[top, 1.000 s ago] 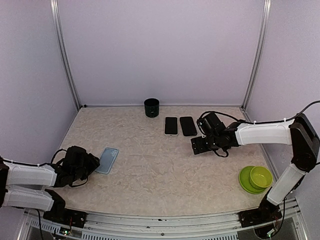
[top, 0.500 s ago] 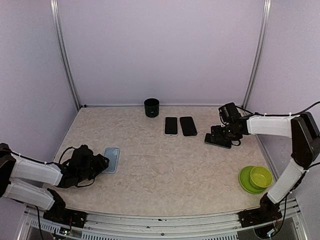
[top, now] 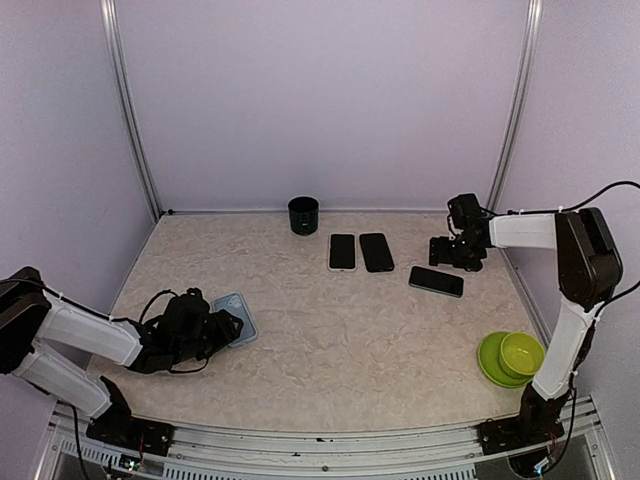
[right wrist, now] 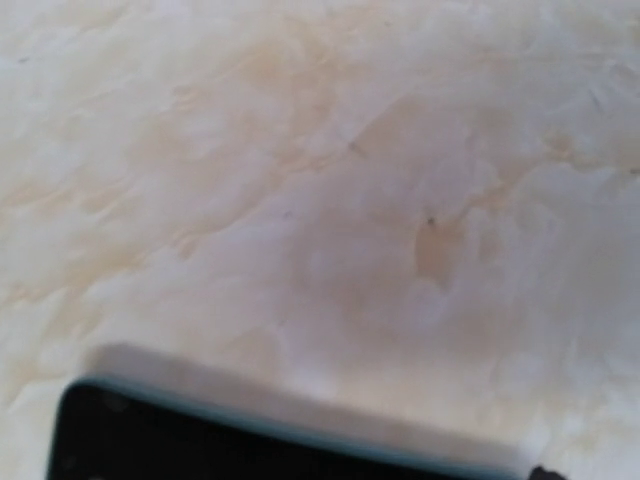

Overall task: Put the phone into the phone case
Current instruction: Move the phone case to the center of the board, then adjust the phone at the corner of the board.

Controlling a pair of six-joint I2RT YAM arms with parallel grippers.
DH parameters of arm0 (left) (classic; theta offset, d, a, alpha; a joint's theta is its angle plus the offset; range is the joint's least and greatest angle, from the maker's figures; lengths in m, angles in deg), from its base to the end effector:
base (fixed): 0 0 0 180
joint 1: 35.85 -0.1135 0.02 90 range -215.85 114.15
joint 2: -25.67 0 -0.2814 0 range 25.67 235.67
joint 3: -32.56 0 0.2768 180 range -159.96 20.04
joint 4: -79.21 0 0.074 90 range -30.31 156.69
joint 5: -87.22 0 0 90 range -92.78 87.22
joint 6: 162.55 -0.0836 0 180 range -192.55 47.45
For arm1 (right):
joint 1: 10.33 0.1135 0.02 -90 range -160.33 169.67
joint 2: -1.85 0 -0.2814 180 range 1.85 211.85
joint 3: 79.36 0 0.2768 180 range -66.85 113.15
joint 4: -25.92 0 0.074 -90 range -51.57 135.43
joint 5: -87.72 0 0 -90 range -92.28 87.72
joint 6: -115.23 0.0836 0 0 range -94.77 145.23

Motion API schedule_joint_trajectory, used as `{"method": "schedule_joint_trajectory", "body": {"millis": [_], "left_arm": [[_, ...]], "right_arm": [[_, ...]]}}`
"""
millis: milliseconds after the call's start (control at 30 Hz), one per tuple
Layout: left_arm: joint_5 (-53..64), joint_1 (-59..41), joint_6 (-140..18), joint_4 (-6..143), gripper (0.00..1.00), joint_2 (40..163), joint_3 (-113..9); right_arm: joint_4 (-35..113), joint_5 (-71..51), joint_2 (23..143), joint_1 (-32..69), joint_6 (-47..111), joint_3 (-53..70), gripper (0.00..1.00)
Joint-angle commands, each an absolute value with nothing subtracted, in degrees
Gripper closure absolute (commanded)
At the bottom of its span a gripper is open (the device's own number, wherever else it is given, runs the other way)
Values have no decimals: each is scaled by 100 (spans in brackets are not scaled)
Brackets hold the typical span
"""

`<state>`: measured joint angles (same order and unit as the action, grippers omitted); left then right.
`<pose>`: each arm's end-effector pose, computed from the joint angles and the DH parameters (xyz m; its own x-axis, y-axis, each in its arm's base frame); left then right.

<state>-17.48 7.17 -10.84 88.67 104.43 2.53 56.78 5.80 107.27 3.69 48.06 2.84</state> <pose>0.2101 -0.1671 0.0834 -0.6740 -0.5361 -0.5083 -0.1628 0.7790 -0.6056 0.4309 0.0955 0.1487 -0.7862 0.1996 -0.5849 0.1575 0.9799 0.1227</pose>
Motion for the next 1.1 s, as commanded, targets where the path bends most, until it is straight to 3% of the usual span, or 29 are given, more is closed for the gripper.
{"method": "schedule_joint_trajectory", "body": {"millis": [0,333,600,1067], "left_arm": [[-1700,765,-1081,8425,33,10286,180],[-1936,765,-1112,7980,33,9519,209],[-2114,752,-1121,7821,33,9084,271],[-1936,764,-976,8141,33,9210,449]], "right_arm": [[5756,-1,11090,94,4606,666,11],[5786,-579,11659,-145,4543,899,13],[5372,-1366,11378,-88,4726,119,16],[5196,-963,10544,747,4727,-954,16]]}}
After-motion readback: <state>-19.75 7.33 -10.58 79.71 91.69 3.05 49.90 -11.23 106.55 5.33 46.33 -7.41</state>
